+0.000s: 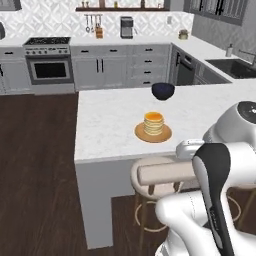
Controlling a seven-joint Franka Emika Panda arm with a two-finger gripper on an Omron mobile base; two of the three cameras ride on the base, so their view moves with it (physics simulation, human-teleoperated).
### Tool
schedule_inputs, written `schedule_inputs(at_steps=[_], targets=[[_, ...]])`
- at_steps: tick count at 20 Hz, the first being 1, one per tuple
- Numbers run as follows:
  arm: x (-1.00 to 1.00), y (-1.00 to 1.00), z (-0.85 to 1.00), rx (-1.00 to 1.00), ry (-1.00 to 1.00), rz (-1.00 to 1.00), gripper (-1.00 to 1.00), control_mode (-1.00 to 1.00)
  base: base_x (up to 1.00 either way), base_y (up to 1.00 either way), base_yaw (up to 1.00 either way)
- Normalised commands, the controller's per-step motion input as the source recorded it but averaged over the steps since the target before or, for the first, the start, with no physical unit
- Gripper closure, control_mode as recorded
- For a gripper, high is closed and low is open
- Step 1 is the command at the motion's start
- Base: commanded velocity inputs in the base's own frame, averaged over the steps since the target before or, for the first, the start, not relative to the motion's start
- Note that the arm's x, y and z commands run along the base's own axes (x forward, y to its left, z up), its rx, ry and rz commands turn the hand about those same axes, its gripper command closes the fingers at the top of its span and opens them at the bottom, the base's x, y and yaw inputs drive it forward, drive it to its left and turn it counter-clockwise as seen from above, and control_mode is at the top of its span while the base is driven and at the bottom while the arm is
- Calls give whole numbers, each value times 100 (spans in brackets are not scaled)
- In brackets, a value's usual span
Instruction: Take the strawberry from the fridge and place it on top of the pancake, located on the dining counter.
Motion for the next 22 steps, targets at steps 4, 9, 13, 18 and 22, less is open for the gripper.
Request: schedule_inputs(at_steps=[4, 9, 13, 18, 22], targets=[[0, 0, 0, 0, 0, 0, 100, 100, 73, -17, -7], [0, 0, 0, 0, 0, 0, 100, 100, 41, 8, -26], [0, 0, 0, 0, 0, 0, 100, 100, 31, 39, -11], [0, 0, 0, 0, 0, 0, 100, 100, 68, 44, 0], [0, 0, 0, 0, 0, 0, 100, 100, 64, 16, 0]])
